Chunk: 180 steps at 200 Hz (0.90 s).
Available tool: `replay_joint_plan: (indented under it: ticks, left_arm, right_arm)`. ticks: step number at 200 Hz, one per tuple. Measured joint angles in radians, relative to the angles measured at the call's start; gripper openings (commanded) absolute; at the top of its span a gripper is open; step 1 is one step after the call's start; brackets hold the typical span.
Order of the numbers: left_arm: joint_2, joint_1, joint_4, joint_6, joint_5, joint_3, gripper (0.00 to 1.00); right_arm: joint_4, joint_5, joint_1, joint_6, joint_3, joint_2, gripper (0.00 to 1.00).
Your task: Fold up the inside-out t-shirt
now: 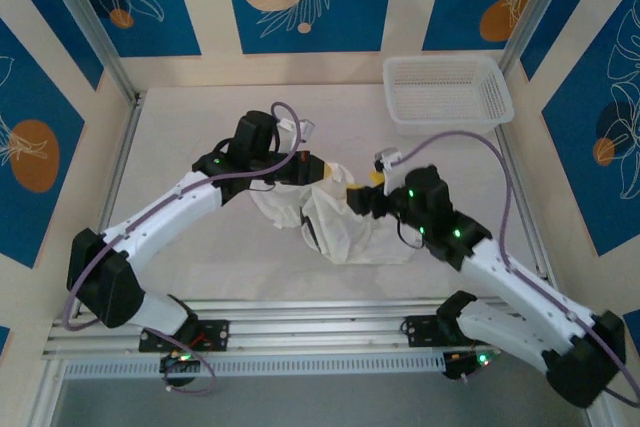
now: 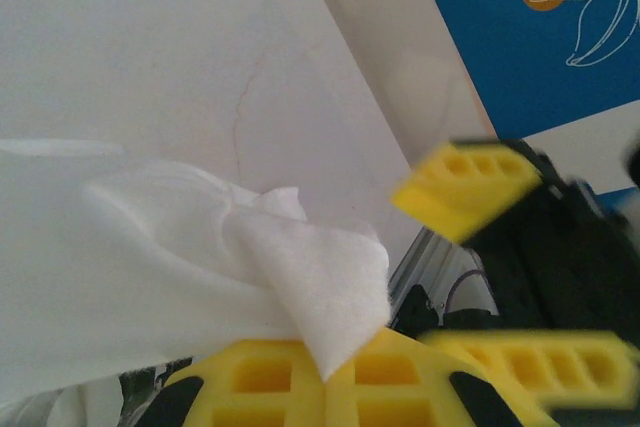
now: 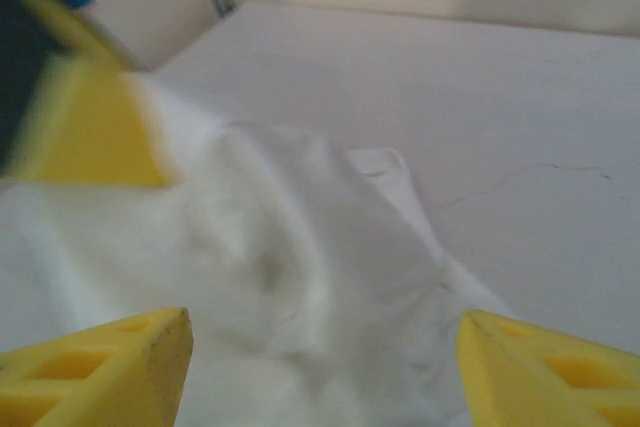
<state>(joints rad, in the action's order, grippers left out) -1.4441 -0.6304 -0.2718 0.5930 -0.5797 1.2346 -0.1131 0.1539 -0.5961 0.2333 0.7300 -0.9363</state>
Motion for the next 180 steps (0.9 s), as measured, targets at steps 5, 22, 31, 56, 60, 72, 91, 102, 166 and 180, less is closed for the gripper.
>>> replay_joint_plan:
  ticks: [5, 22, 31, 56, 60, 72, 91, 102, 166, 180]
  left_arm:
    - [0.003, 0.000, -0.003, 0.000, -0.001, 0.000, 0.00]
    - [0.013, -0.001, -0.021, -0.009, -0.004, 0.000, 0.00]
    - [0.020, -0.001, -0.040, -0.020, -0.001, 0.000, 0.00]
    - [0.035, 0.000, -0.090, -0.043, 0.036, 0.001, 0.00]
    - [0.036, 0.000, -0.098, -0.046, 0.042, 0.001, 0.00]
    - [0.037, 0.005, -0.113, -0.050, 0.056, 0.001, 0.00]
    - [0.036, 0.017, -0.119, -0.053, 0.069, 0.000, 0.00]
    - [0.036, 0.024, -0.118, -0.053, 0.076, 0.000, 0.00]
    - [0.020, 0.059, -0.068, -0.113, 0.092, -0.081, 0.45]
    - [0.038, 0.094, -0.061, -0.130, 0.087, -0.130, 0.48]
  right_arm:
    - [-0.002, -0.033, 0.034, -0.013, 0.021, -0.047, 0.68]
    - [-0.015, -0.180, 0.134, -0.049, 0.091, -0.183, 0.42]
    - [-0.023, -0.264, 0.168, -0.066, 0.121, -0.230, 0.22]
    - [-0.037, -0.514, 0.196, -0.056, 0.177, -0.283, 0.05]
    - [-0.037, -0.549, 0.195, -0.050, 0.180, -0.283, 0.03]
    - [-0.031, -0.649, 0.185, -0.030, 0.184, -0.275, 0.00]
    - [-0.026, -0.748, 0.161, 0.012, 0.181, -0.245, 0.00]
    - [-0.011, -0.782, 0.150, 0.046, 0.165, -0.208, 0.00]
    - [0.156, -0.798, 0.145, 0.245, 0.088, -0.042, 0.00]
    - [0.159, -0.797, 0.146, 0.255, 0.085, -0.056, 0.00]
